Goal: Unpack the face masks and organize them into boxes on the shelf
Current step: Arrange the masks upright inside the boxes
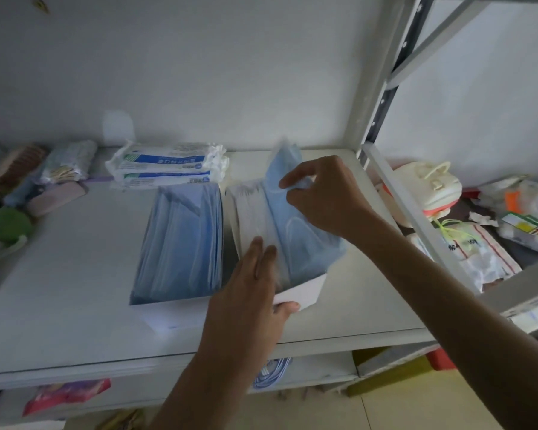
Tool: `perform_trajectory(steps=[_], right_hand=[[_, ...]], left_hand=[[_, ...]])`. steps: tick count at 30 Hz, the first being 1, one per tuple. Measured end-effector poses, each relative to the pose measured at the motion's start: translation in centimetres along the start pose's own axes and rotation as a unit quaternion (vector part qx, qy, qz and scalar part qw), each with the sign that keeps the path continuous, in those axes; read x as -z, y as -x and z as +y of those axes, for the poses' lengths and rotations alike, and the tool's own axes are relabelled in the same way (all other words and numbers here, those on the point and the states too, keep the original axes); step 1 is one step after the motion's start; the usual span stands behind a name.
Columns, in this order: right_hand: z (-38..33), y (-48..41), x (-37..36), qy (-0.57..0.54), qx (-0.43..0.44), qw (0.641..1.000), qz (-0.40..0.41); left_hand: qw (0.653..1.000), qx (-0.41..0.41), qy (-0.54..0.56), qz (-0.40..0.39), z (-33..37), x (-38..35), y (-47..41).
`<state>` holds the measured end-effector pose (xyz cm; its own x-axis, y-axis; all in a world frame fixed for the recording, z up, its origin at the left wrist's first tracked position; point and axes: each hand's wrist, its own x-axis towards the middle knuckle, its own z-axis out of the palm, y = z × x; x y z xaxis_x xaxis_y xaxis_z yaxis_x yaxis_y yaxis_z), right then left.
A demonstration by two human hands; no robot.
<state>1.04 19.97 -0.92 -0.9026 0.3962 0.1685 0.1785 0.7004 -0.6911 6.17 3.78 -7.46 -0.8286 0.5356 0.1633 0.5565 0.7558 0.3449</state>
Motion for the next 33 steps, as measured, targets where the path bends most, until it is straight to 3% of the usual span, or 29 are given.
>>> perform_trajectory(steps=[6,11,14,16,18,19,21,22,25,28,33], right_hand=[[-0.1,0.1,3.7,-0.136,-0.045,0.987,0.069],[-0.1,-0.7,4.7,-0.279,-0.055,0.955,0.078],[-0.5,-1.5,4.2,-0.377,-0.088,0.920,0.058],[-1.3,-1.8,3.4,-0.445,-0.121,0.887,0.018],[-2.3,-1.9,2.0,-0.500,-0.136,0.855,-0.031],[-2.9,-2.0,1.1,-0.521,-0.139,0.840,-0.057],[-4.1,-1.8,-1.2,-0.534,-0.140,0.828,-0.096],[-4.7,-1.6,-2.3,-0.534,-0.138,0.827,-0.109],[-6.1,-0.9,-5.0,-0.533,-0.131,0.826,-0.126],[-7.3,-0.7,-6.3,-0.485,-0.104,0.856,-0.146],[-8.3,-1.1,-7.4,-0.455,-0.077,0.857,-0.231]], left_hand=[[0.997,-0.050,0.052,0.022,-0.9,-1.0,-0.5],[0.982,-0.111,0.145,0.056,-2.0,-0.1,-0.5],[0.961,-0.076,0.247,0.101,-2.2,2.5,0.1],[0.924,0.011,0.347,0.160,-2.6,5.1,0.6],[0.866,0.093,0.442,0.217,-3.9,7.2,0.3],[0.828,0.129,0.504,0.210,-4.7,8.0,-0.2],[0.757,0.189,0.614,0.123,-5.8,9.5,-1.1],[0.748,0.199,0.627,0.089,-6.1,10.1,-1.3],[0.787,0.224,0.566,0.095,-6.7,11.3,-1.6],[0.811,0.261,0.502,0.150,-8.2,11.4,-1.6],[0.799,0.306,0.477,0.201,-10.8,12.0,-1.9]])
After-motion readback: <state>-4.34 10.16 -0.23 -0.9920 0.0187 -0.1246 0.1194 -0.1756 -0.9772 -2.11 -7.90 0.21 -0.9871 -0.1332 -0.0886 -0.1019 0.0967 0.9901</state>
